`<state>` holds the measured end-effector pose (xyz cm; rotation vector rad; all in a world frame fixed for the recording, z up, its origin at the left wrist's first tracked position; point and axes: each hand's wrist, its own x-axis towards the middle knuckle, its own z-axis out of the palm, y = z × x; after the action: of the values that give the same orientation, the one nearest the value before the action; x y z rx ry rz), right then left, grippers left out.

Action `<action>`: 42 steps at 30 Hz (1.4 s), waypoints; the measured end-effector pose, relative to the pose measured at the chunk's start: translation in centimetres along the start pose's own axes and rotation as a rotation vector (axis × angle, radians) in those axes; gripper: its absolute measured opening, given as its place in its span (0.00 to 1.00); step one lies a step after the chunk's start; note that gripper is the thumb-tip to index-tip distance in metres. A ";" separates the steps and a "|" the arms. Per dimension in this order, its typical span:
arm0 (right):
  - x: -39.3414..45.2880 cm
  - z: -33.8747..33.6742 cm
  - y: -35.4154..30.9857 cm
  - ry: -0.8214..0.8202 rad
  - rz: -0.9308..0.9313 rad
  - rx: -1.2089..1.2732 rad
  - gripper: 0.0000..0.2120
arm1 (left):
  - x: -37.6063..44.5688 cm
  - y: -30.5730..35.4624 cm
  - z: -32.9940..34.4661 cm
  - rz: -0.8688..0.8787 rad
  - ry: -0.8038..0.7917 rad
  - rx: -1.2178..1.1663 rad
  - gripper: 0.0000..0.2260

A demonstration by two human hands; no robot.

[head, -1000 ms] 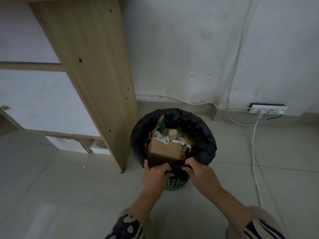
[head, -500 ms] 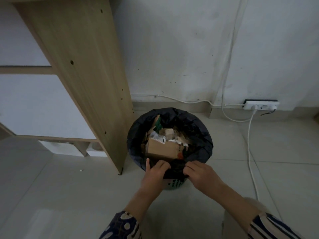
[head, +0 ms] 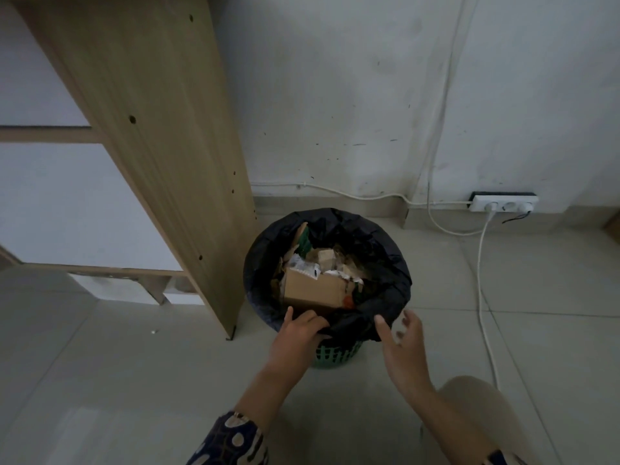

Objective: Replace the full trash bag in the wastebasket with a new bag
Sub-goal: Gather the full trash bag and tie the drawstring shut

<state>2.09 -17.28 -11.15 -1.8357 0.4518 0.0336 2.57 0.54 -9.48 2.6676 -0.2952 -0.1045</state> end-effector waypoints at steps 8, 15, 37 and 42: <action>1.5 0.7 -1.0 -0.035 0.388 0.543 0.05 | -0.2 0.2 0.3 -0.060 0.015 -0.129 0.17; 1.3 0.3 -0.8 -0.251 0.435 0.585 0.13 | 0.3 0.6 0.9 -0.097 0.066 -0.113 0.12; 0.2 2.3 0.6 -0.421 0.374 0.887 0.26 | 0.4 0.7 1.0 -0.086 0.056 -0.090 0.10; -1.1 2.7 1.0 -0.462 0.309 0.482 0.17 | 0.4 0.7 0.8 -0.095 0.051 -0.101 0.10</action>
<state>1.29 -14.69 -12.68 -1.2217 0.3696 0.5067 2.70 -0.50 -9.91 2.5794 -0.1424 -0.0788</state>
